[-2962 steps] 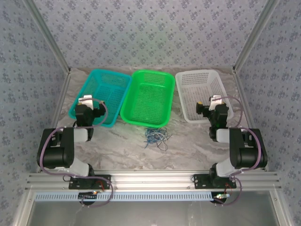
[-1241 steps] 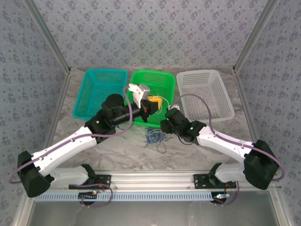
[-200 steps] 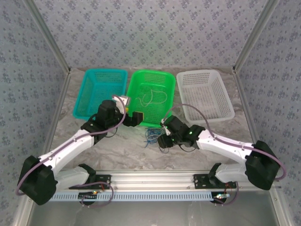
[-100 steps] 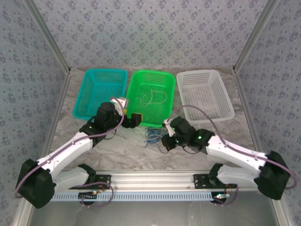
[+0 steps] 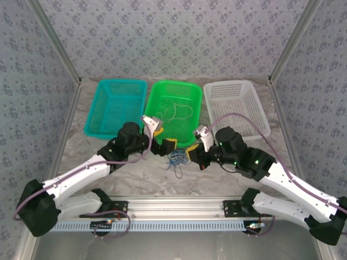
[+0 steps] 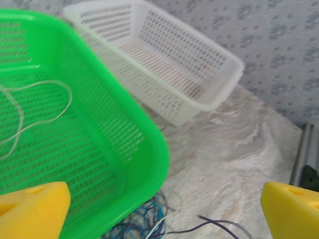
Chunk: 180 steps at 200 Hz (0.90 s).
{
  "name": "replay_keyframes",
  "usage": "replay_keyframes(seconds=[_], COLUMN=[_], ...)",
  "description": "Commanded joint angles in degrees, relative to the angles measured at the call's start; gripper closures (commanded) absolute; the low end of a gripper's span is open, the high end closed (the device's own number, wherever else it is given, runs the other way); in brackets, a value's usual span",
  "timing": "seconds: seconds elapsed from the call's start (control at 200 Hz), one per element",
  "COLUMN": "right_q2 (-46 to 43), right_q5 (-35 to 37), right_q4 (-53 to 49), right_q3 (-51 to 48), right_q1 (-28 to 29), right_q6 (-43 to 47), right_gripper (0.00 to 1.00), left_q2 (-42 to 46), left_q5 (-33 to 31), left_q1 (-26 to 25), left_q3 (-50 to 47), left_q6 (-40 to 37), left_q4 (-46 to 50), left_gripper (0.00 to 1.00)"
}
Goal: Untangle the cables
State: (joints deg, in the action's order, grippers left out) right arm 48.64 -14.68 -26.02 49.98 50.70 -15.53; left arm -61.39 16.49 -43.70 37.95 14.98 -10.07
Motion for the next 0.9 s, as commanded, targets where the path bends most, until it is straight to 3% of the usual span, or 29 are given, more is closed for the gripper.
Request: replay_keyframes(seconds=[0.0, 0.54, 0.765, 0.894], right_q2=[-0.13, -0.62, -0.83, -0.66], right_q5=[-2.43, -0.05, -1.32, -3.34], right_q4=[-0.94, -0.14, 0.59, 1.48], right_q3=[1.55, 1.7, 1.9, 1.64], right_q1=[-0.87, -3.88, -4.47, -4.47], right_q6=[1.57, 0.26, -0.79, -1.64], right_gripper=[1.0, 1.0, 1.0, 1.0], left_q2=[0.24, -4.15, -7.78, -10.29], left_q5=[3.37, 13.1, 10.31, 5.06], left_q1=[-1.3, -6.47, -8.18, -9.39], left_q3=[-0.25, 0.35, 1.35, 3.04], left_q6=[-2.32, -6.9, -8.39, -8.12], left_q4=[-5.55, -11.11, -10.31, -10.29], left_gripper=[0.03, 0.09, 0.12, 0.21])
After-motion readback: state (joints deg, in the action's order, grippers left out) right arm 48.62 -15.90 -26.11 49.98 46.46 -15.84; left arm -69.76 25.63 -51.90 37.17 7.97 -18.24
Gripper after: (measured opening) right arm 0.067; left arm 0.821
